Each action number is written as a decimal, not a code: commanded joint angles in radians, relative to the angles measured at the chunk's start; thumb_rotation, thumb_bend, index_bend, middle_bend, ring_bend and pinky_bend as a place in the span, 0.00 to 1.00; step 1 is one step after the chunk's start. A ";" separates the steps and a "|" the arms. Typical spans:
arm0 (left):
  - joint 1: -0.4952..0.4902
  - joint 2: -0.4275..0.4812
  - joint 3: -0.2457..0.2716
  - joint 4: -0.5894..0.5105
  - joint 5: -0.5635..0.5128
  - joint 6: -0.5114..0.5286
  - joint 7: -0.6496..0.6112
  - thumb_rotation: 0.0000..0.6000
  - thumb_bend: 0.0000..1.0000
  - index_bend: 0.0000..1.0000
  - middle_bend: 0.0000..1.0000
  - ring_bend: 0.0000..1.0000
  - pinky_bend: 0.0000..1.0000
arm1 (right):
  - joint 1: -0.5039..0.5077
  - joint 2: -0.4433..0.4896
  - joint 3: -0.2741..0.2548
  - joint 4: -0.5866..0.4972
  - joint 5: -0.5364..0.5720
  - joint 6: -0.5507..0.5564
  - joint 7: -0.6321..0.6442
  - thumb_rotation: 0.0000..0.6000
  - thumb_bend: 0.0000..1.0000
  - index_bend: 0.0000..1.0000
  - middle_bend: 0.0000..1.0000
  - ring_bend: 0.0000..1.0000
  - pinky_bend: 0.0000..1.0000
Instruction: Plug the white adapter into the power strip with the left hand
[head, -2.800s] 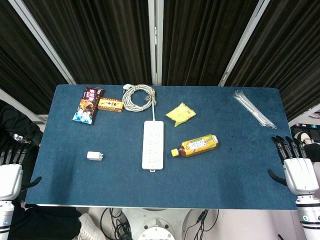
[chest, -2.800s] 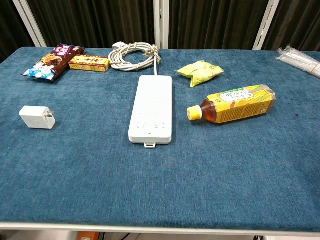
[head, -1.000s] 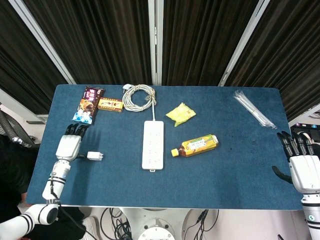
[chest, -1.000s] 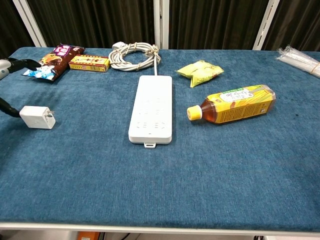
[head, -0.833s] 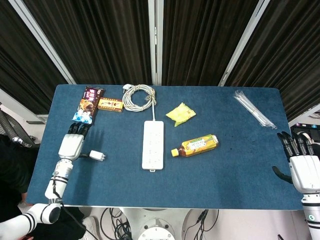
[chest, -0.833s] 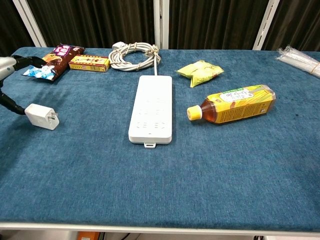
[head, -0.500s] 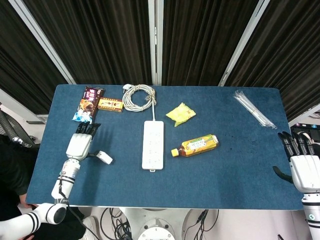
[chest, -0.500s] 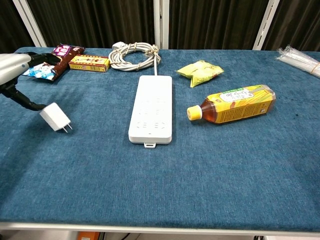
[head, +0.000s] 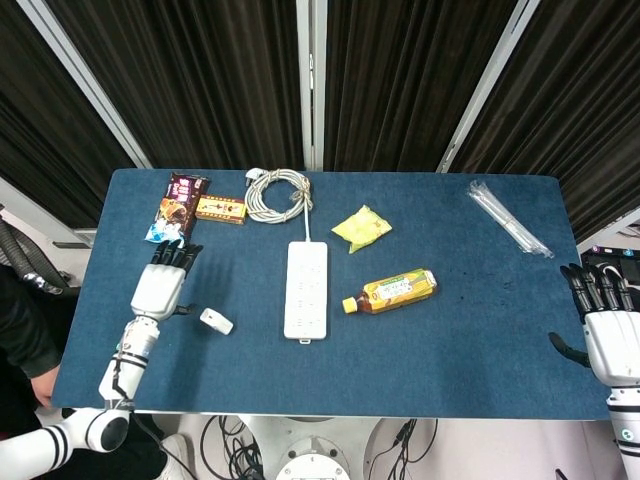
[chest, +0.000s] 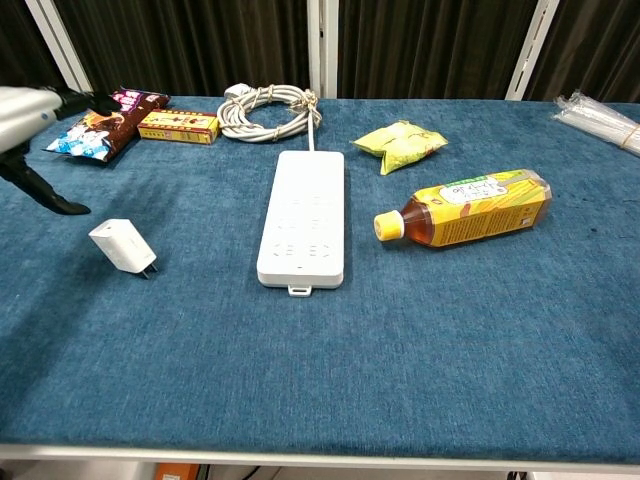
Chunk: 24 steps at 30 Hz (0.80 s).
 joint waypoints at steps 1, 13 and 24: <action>0.012 0.082 0.010 -0.082 0.021 0.016 0.010 1.00 0.00 0.09 0.09 0.01 0.00 | -0.002 0.000 -0.002 0.003 -0.005 0.004 0.005 1.00 0.08 0.00 0.07 0.00 0.00; -0.033 0.160 0.116 -0.167 0.164 -0.144 -0.214 1.00 0.10 0.27 0.20 0.07 0.06 | -0.009 -0.004 -0.015 0.007 -0.039 0.022 0.016 1.00 0.08 0.00 0.07 0.00 0.00; -0.072 0.081 0.119 -0.057 0.174 -0.182 -0.314 1.00 0.15 0.35 0.33 0.18 0.11 | -0.019 -0.006 -0.019 0.007 -0.037 0.029 0.016 1.00 0.08 0.00 0.07 0.00 0.00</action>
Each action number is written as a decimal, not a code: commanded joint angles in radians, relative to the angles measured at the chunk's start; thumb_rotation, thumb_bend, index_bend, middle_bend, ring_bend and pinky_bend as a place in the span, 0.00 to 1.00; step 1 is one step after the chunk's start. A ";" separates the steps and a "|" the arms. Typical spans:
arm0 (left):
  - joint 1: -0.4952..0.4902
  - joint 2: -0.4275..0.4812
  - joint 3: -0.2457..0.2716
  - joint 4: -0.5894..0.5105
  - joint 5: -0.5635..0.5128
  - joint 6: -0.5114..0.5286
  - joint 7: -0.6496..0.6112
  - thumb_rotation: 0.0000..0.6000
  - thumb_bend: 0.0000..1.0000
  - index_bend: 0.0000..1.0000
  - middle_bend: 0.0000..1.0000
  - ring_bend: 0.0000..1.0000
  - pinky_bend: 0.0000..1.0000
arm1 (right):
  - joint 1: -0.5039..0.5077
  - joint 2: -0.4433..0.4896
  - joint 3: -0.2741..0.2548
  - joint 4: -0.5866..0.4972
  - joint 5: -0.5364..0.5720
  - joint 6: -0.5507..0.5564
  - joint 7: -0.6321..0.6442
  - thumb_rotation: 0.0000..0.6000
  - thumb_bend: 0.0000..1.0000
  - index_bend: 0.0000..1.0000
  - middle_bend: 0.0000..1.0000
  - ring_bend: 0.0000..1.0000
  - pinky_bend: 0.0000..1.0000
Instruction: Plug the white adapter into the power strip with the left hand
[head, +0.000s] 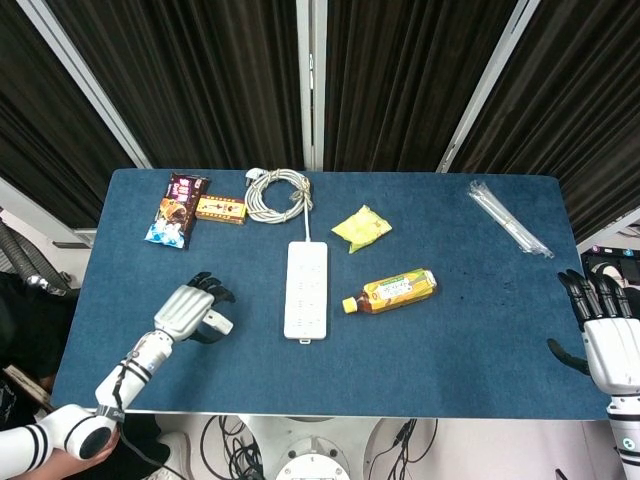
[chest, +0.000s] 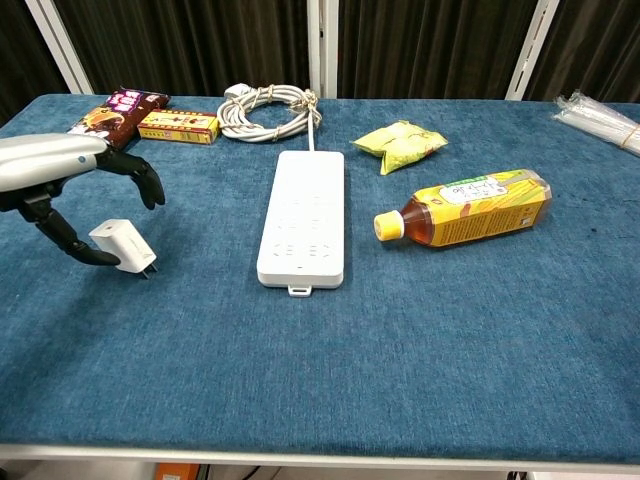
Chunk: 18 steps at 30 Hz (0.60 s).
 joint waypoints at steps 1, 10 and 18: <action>-0.002 -0.015 0.010 0.026 0.006 0.001 -0.007 1.00 0.15 0.36 0.33 0.18 0.11 | 0.000 0.000 0.000 -0.001 0.001 -0.001 -0.001 1.00 0.08 0.00 0.07 0.00 0.00; 0.006 -0.048 0.032 0.091 0.055 0.047 -0.059 1.00 0.19 0.41 0.36 0.20 0.11 | 0.000 0.003 0.000 -0.010 0.005 -0.007 -0.009 1.00 0.08 0.00 0.07 0.00 0.00; 0.002 -0.067 0.039 0.127 0.063 0.053 -0.070 1.00 0.22 0.42 0.37 0.20 0.11 | 0.001 0.006 0.001 -0.026 0.007 -0.010 -0.027 1.00 0.08 0.00 0.07 0.00 0.00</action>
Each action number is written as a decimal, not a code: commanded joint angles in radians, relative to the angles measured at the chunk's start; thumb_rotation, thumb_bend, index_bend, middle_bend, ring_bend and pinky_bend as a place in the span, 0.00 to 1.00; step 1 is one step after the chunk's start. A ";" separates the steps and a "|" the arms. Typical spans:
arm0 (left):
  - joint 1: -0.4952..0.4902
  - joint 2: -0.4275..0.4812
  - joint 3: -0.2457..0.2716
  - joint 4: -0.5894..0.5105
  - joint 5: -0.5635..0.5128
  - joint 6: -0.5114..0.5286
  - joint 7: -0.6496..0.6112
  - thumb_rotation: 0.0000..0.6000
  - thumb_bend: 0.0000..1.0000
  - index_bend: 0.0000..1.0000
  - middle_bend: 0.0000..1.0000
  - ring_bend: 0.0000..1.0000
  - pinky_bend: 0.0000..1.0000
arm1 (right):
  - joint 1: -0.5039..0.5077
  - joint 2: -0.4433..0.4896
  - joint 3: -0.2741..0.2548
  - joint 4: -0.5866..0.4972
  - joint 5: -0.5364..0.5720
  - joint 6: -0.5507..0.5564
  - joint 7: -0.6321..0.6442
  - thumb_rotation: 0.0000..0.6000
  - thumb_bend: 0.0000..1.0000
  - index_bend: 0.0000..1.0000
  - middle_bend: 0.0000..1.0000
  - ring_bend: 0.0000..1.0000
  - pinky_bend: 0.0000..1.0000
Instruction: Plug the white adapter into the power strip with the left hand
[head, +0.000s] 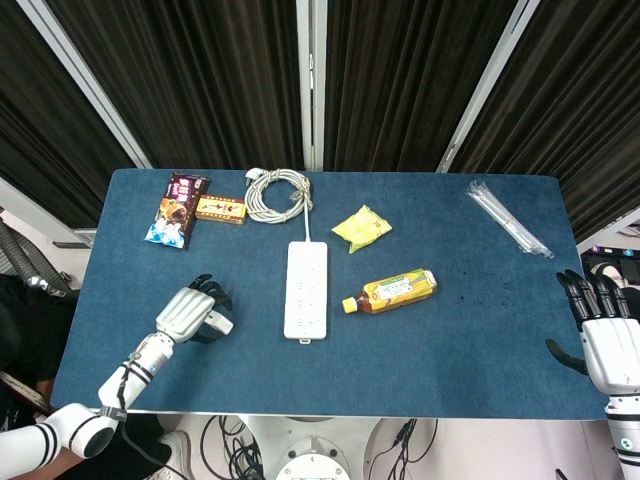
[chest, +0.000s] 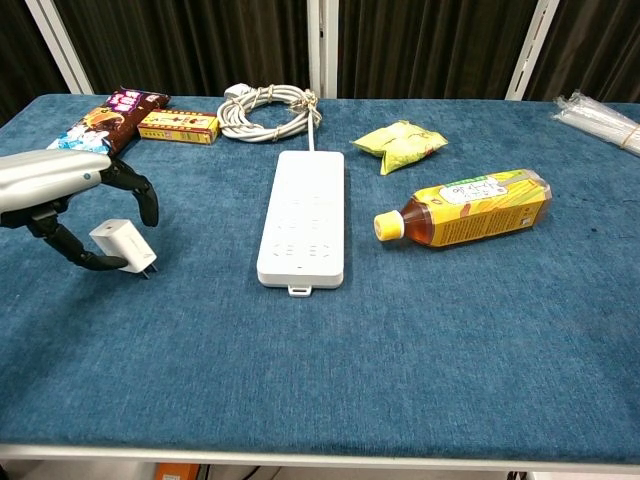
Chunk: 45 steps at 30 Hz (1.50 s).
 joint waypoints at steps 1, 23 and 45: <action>0.000 -0.003 0.001 0.008 -0.001 0.001 -0.003 1.00 0.22 0.42 0.37 0.20 0.11 | 0.000 0.000 0.001 -0.005 0.003 -0.002 -0.006 1.00 0.08 0.00 0.07 0.00 0.00; -0.106 0.040 -0.169 -0.119 -0.136 -0.024 0.178 1.00 0.36 0.63 0.68 0.53 0.36 | -0.011 -0.001 -0.011 -0.024 -0.030 0.019 -0.016 1.00 0.08 0.00 0.07 0.00 0.00; -0.505 -0.300 -0.337 -0.039 -0.864 0.029 0.895 1.00 0.34 0.66 0.74 0.60 0.38 | -0.035 0.014 -0.008 0.041 0.009 0.028 0.075 1.00 0.08 0.00 0.07 0.00 0.00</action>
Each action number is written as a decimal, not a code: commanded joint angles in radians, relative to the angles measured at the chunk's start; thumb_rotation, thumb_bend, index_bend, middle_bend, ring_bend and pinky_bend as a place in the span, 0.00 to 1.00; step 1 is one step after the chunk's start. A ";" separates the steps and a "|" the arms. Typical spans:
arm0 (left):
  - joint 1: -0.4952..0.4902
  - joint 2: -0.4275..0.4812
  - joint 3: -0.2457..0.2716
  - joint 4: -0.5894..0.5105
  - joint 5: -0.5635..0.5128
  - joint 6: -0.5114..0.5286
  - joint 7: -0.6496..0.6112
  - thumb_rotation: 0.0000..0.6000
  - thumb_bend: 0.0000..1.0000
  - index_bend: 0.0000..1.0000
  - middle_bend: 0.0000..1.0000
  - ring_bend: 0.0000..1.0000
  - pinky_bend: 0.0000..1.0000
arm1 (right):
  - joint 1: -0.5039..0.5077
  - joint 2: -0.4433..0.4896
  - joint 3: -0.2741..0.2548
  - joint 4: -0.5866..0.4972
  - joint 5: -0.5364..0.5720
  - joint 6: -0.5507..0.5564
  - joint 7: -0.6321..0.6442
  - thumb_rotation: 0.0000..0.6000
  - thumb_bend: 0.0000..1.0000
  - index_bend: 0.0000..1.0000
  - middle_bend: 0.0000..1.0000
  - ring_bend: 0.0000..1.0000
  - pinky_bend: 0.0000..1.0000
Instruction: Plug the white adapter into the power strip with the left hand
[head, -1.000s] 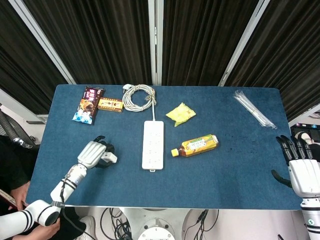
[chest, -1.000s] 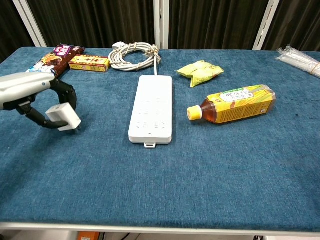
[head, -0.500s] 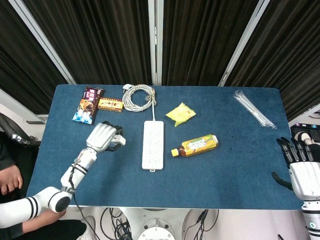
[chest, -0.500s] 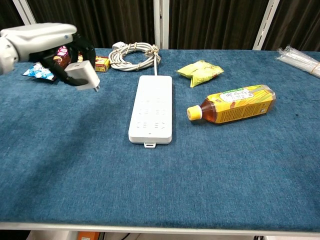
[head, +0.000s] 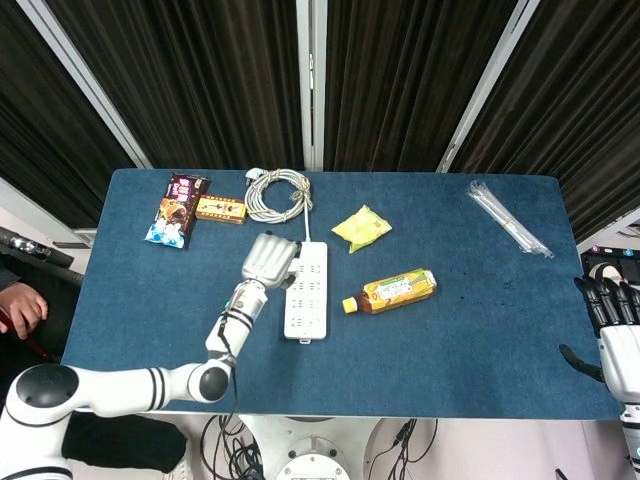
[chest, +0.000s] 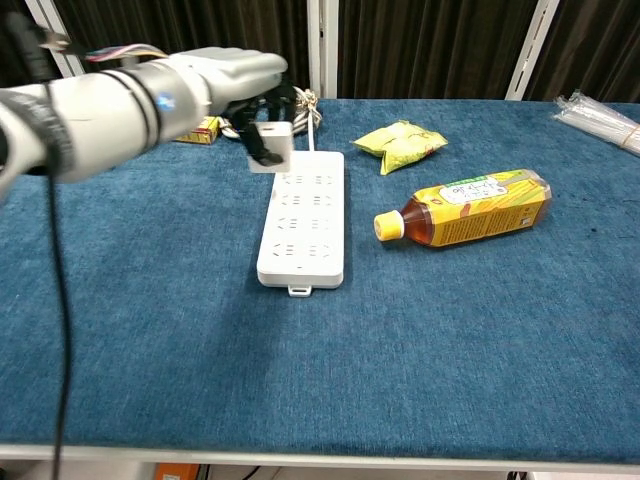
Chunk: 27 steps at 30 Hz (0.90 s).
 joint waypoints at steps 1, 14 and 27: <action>-0.056 -0.053 -0.025 0.045 -0.053 0.041 0.057 1.00 0.34 0.66 0.74 0.60 0.38 | -0.002 0.001 0.000 0.005 0.002 -0.001 0.008 1.00 0.08 0.00 0.07 0.00 0.00; -0.128 -0.142 -0.039 0.148 -0.152 0.103 0.144 1.00 0.34 0.66 0.74 0.60 0.39 | -0.002 0.005 0.006 0.030 0.016 -0.011 0.043 1.00 0.08 0.00 0.07 0.00 0.00; -0.150 -0.175 -0.041 0.186 -0.194 0.107 0.170 1.00 0.34 0.66 0.74 0.60 0.40 | 0.003 0.005 0.011 0.042 0.026 -0.024 0.055 1.00 0.08 0.00 0.07 0.00 0.00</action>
